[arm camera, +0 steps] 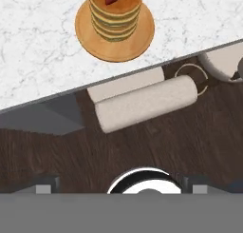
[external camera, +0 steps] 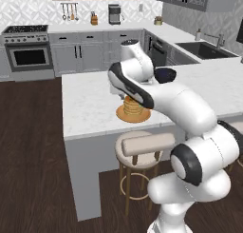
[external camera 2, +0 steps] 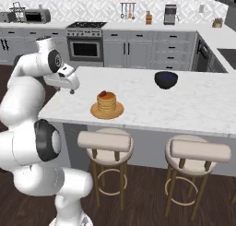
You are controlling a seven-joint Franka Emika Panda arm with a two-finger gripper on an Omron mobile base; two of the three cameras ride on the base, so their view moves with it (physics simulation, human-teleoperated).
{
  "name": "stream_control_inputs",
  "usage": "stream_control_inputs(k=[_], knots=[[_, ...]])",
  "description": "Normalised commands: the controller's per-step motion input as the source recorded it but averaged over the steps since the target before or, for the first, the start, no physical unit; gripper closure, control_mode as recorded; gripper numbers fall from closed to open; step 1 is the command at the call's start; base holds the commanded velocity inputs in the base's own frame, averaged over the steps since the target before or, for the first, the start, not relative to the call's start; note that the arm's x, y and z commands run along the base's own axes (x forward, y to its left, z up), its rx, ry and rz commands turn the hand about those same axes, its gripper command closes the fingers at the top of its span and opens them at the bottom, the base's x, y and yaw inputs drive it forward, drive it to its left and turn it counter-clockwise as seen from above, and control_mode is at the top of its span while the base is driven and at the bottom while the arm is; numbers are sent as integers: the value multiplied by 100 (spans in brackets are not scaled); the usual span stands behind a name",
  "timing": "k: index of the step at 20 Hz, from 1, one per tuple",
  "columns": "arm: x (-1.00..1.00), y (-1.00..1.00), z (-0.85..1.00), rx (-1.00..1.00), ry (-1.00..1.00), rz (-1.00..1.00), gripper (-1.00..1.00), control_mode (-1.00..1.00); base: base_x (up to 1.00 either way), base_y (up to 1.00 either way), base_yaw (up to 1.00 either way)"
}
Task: Take the strawberry from the fridge and place it on top of the pancake, located on the dining counter.
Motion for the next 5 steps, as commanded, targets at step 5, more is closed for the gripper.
stream_control_inputs(k=[5], knots=[[-100, 98, -1, -24, 0, 8, -100, -100, 0, 0, 0]])
